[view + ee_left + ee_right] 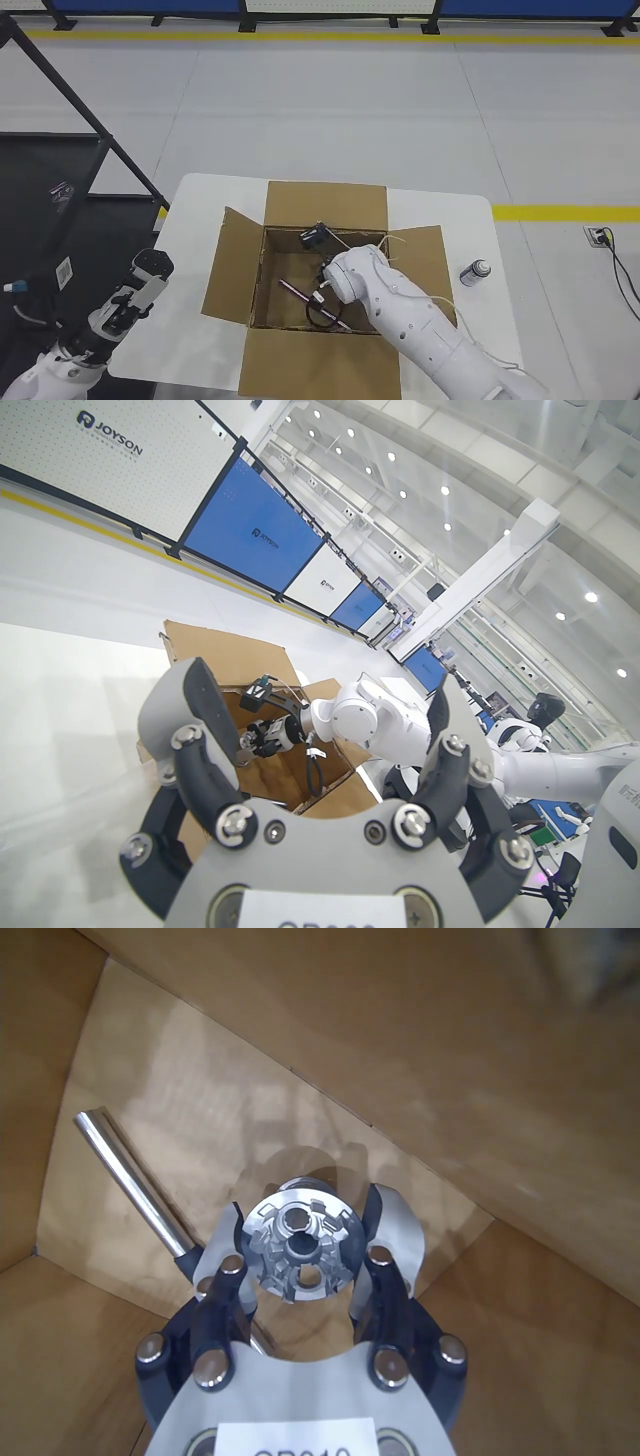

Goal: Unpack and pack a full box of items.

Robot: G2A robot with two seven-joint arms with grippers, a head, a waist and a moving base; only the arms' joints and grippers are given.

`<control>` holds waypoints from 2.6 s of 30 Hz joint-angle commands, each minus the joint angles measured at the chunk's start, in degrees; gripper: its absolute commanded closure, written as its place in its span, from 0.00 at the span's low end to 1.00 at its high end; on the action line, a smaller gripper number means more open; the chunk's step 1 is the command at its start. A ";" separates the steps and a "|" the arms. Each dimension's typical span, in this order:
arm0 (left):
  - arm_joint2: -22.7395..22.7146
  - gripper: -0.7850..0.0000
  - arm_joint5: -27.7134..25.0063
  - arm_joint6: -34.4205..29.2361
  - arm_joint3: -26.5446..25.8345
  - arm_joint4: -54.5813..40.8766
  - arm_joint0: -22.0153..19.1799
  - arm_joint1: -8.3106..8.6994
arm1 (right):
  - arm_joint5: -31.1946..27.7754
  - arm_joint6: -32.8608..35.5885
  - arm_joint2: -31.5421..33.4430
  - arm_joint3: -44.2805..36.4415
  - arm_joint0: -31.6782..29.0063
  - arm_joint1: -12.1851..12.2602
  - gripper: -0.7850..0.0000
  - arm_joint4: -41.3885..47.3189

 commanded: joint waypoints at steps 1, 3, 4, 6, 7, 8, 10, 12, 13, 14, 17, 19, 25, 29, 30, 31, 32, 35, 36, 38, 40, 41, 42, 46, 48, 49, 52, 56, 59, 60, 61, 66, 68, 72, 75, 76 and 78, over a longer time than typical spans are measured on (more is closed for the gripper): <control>0.00 0.00 0.00 0.00 0.00 0.00 0.00 0.00 | -0.20 1.76 0.96 -3.06 -0.68 0.45 1.00 -0.62; 0.00 0.00 0.00 0.00 0.00 0.00 0.00 0.00 | -0.48 3.96 2.66 -7.72 -1.84 1.34 1.00 -1.93; 0.00 0.00 0.00 0.00 0.00 0.00 0.00 0.00 | -1.60 5.20 3.88 -11.01 -2.90 1.92 1.00 -1.93; 0.00 0.00 0.00 0.00 0.00 0.00 0.00 0.00 | -2.66 7.60 7.18 -18.84 -5.53 3.48 1.00 -3.94; 0.00 0.00 0.00 0.00 0.00 0.00 0.00 0.00 | -3.07 8.91 9.16 -23.85 -7.35 4.36 1.00 -5.51; 0.00 0.00 0.00 0.00 0.00 0.00 0.00 0.00 | -2.92 9.94 11.59 -29.27 -9.58 5.33 1.00 -7.80; 0.00 0.00 0.00 0.00 0.00 0.00 0.00 0.00 | -2.95 12.58 16.97 -41.26 -15.15 7.24 1.00 -12.94; 0.00 0.00 0.00 0.00 0.00 0.00 0.00 0.00 | -3.01 15.02 22.50 -53.16 -21.58 8.89 1.00 -19.11; 0.00 0.00 0.00 0.00 0.00 0.00 0.00 0.00 | -3.55 15.83 24.86 -58.72 -24.90 9.55 1.00 -22.07; 0.00 0.00 0.00 0.00 0.00 0.00 0.00 0.00 | -2.98 16.66 27.59 -63.38 -28.26 10.11 1.00 -25.05; 0.00 0.00 0.00 0.00 0.00 0.00 0.00 0.00 | -1.38 18.03 34.57 -74.22 -37.49 11.16 1.00 -31.57; 0.00 0.00 0.00 0.00 0.00 0.00 0.00 0.00 | -0.89 17.05 38.71 -77.90 -42.77 11.55 1.00 -33.10; 0.00 0.00 0.00 0.00 0.00 0.00 0.00 0.00 | 1.47 10.88 49.54 -77.90 -53.91 11.85 1.00 -28.63; 0.00 0.00 0.00 0.00 0.00 0.00 0.00 0.00 | 1.94 9.23 54.36 -71.88 -58.12 11.97 1.00 -27.81; 0.00 0.00 0.00 0.00 0.00 0.00 0.00 0.00 | 2.27 9.04 54.70 -69.46 -57.94 11.96 1.00 -27.80; 0.00 0.00 0.00 0.00 0.00 0.00 0.00 0.00 | 2.12 8.61 54.85 -67.24 -57.53 11.96 1.00 -27.43; 0.00 0.00 0.00 0.00 0.00 0.00 0.00 0.00 | 1.70 7.76 55.08 -65.21 -57.09 11.93 1.00 -25.94; 0.00 0.00 0.00 0.00 0.00 0.00 0.00 0.00 | 0.54 5.03 56.76 -59.57 -56.04 11.96 1.00 -22.33; 0.00 0.00 0.00 0.00 0.00 0.00 0.00 0.00 | -0.01 4.31 57.09 -58.00 -55.57 11.98 1.00 -21.17; 0.00 0.00 0.00 0.00 0.00 0.00 0.00 0.00 | -1.01 2.88 57.62 -54.83 -54.59 12.04 1.00 -19.74; 0.00 0.00 0.00 0.00 0.00 0.00 0.00 0.00 | -1.19 2.33 57.59 -51.76 -53.21 12.09 1.00 -19.58; 0.00 0.00 0.00 0.00 0.00 0.00 0.00 0.00 | -1.06 2.41 57.39 -50.32 -52.34 12.11 1.00 -19.85; 0.00 0.00 0.00 0.00 0.00 0.00 0.00 0.00 | -0.91 2.41 57.10 -49.10 -51.42 12.13 1.00 -20.33; 0.00 0.00 0.00 0.00 0.00 0.00 0.00 0.00 | -0.59 2.29 56.20 -45.21 -48.30 12.15 1.00 -20.72; 0.00 0.00 0.00 0.00 0.00 0.00 0.00 0.00 | -0.94 2.88 56.00 -43.20 -46.77 12.20 0.72 -20.61; 0.00 0.00 0.00 0.00 0.00 0.00 0.00 0.00 | -1.34 3.24 55.84 -42.17 -45.99 12.23 0.73 -20.54; 0.00 0.00 0.00 0.00 0.00 0.00 0.00 0.00 | -1.44 3.73 55.52 -39.28 -43.89 12.29 0.66 -20.34; 0.00 0.00 0.00 0.00 0.00 0.00 0.00 0.00 | -1.83 3.71 55.47 -37.59 -42.49 12.37 0.58 -19.61; 0.00 0.00 0.00 0.00 0.00 0.00 0.00 0.00 | -2.13 4.21 55.75 -37.43 -42.02 12.47 0.53 -18.99; 0.00 0.00 0.00 0.00 0.00 0.00 0.00 0.00 | -2.15 4.23 55.89 -37.40 -41.94 12.51 0.52 -18.84; 0.00 0.00 0.00 0.00 0.00 0.00 0.00 0.00 | -2.26 4.31 55.90 -37.42 -41.92 12.54 0.52 -18.70; 0.00 0.00 0.00 0.00 0.00 0.00 0.00 0.00 | -2.44 4.84 55.97 -37.35 -41.87 12.68 0.45 -18.09; 0.00 0.00 0.00 0.00 0.00 0.00 0.00 0.00 | -2.53 4.88 55.97 -37.18 -41.79 12.73 0.41 -17.80; 0.00 0.00 0.00 0.00 0.00 0.00 0.00 0.00 | -2.51 4.82 55.92 -36.81 -41.63 12.83 0.18 -17.45; 0.00 0.00 0.00 0.00 0.00 0.00 0.00 0.00 | -2.21 4.63 55.97 -36.83 -41.65 12.89 0.00 -17.21; 0.10 0.00 0.45 0.54 -0.17 0.16 0.05 0.00 | -1.89 4.36 56.14 -36.96 -41.68 12.91 0.00 -17.01; 0.18 0.00 0.44 1.05 -0.38 0.53 0.20 0.05 | -1.34 3.27 56.66 -37.89 -42.04 12.92 0.00 -15.91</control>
